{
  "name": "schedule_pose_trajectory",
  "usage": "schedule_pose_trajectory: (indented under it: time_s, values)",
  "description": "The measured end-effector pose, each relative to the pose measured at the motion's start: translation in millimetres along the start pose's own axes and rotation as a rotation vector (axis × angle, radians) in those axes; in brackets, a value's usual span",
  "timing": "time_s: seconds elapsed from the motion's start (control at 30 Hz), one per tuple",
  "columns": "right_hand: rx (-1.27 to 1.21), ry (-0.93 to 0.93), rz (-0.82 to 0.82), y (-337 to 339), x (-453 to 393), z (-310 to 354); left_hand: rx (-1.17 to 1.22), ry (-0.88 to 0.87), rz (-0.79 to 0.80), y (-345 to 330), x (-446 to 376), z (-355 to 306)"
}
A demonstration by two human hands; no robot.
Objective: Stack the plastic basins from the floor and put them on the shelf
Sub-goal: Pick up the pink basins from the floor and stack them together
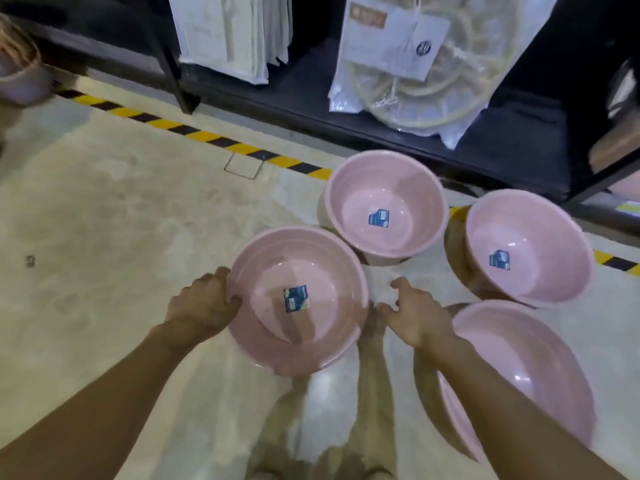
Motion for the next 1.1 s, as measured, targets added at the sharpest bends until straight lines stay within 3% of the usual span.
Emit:
schedule_pose_trajectory:
  time_s: [0.23,0.53,0.83,1.1]
  values:
    - [-0.093,0.008,0.029,-75,-78,-19,0.096,0.033,-0.06,-71,-75,42]
    - [-0.251,0.057,-0.006,-90,-83,-3,0.369,-0.016,-0.062,-84,-76,49]
    - [-0.241,0.195,-0.154,3,-46,31,0.323,-0.169,-0.188,0,-49,46]
    - [-0.321,0.179,-0.457,136,-60,18,0.419,-0.293,-0.451,118,-69,-55]
Point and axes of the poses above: each hand's wrist, its own x-axis away from the middle knuckle, its own y-axis out of the back of the hand, z = x × y, the point moved 6 cm from there along -x, towards the middle knuckle, and after that the axes turned 9 degrees about z, right-handed, at the moved point
